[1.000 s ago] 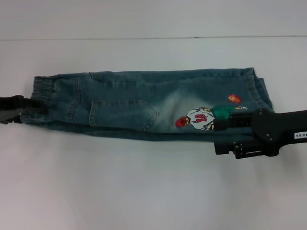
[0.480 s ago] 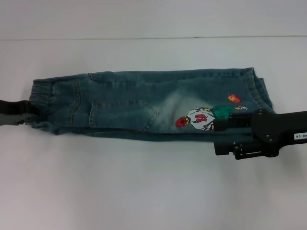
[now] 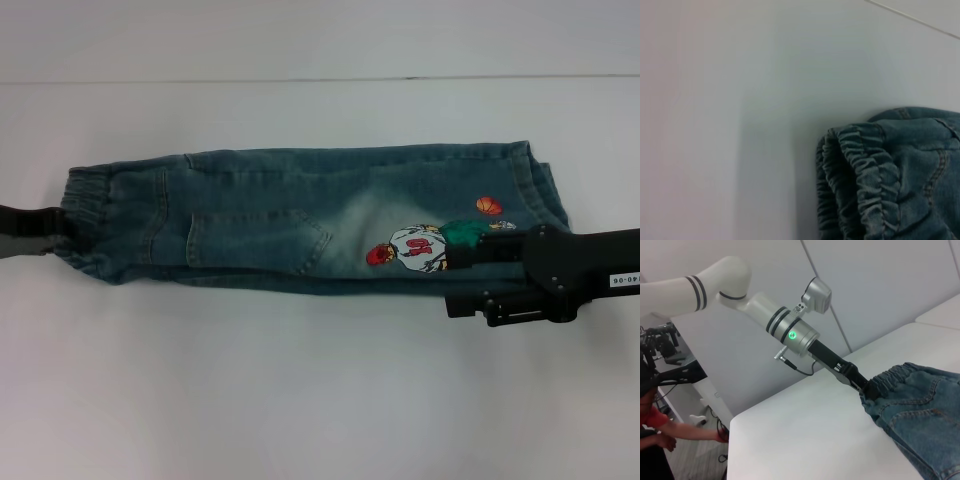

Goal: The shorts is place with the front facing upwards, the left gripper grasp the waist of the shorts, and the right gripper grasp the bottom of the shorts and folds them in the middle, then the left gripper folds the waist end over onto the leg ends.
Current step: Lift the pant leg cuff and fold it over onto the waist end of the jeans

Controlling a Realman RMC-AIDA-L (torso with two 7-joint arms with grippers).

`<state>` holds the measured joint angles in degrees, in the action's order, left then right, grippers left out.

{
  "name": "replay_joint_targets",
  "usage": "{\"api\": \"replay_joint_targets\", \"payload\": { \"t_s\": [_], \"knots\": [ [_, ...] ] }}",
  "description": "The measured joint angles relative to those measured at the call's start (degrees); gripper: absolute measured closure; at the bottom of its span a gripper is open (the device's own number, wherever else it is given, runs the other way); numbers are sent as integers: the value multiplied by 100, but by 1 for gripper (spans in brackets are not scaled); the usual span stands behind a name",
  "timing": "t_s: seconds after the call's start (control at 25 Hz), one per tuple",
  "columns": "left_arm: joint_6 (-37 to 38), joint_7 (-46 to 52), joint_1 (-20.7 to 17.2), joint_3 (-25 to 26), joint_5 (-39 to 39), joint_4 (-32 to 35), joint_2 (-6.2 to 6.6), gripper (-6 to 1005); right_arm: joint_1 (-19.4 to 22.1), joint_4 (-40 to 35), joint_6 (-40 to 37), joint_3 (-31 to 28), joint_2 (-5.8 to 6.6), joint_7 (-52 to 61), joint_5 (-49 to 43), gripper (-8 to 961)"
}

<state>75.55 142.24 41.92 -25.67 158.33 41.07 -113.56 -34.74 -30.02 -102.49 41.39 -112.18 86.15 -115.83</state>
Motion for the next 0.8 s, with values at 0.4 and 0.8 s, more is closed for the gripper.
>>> {"api": "replay_joint_targets", "payload": {
  "t_s": [0.4,0.8],
  "knots": [
    [70,-72,9,0,-45,41,0,922,-22,-4,68,-31,4,-20,10,187],
    [562,-194,-26,1,-435,429,0,931,9,57,272,-52,-32,-278,17,531]
  ]
}}
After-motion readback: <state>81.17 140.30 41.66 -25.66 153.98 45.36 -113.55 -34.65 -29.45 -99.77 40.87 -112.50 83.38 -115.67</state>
